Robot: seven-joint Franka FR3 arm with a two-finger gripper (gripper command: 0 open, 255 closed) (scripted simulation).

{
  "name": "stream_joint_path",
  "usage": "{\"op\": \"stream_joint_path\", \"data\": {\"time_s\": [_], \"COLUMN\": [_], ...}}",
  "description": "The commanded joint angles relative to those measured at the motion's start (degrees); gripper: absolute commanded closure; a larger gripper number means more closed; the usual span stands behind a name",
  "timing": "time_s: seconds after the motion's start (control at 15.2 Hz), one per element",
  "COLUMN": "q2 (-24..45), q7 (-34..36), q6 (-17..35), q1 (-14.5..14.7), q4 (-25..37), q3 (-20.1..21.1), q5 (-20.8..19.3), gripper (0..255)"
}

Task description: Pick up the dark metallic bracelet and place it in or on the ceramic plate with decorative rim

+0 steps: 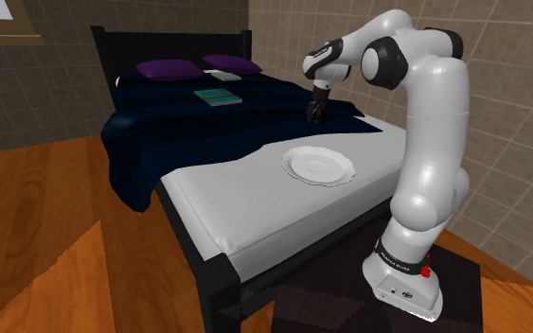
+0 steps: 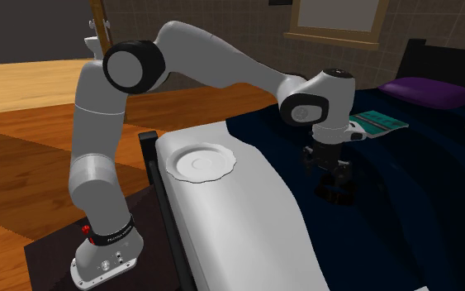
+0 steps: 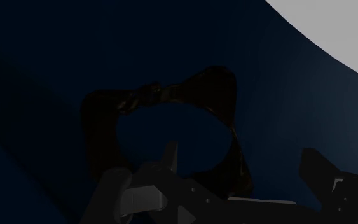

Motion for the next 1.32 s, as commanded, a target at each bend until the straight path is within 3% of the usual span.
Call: {"op": "stream_joint_path", "data": {"time_s": [0.0, 0.53, 0.59, 1.25], "q2": [0.6, 0.6, 0.6, 0.4], "q7": [-0.4, -0.3, -0.3, -0.2], "q6": [0.9, 0.9, 0.9, 0.3], "q1": [-0.2, -0.2, -0.2, -0.2], "q4": [-0.4, -0.4, -0.4, 0.1], "q3": [0.1, 0.1, 0.1, 0.1], "q5": [0.4, 0.4, 0.4, 0.2], "gripper": [0, 0, 255, 255]}}
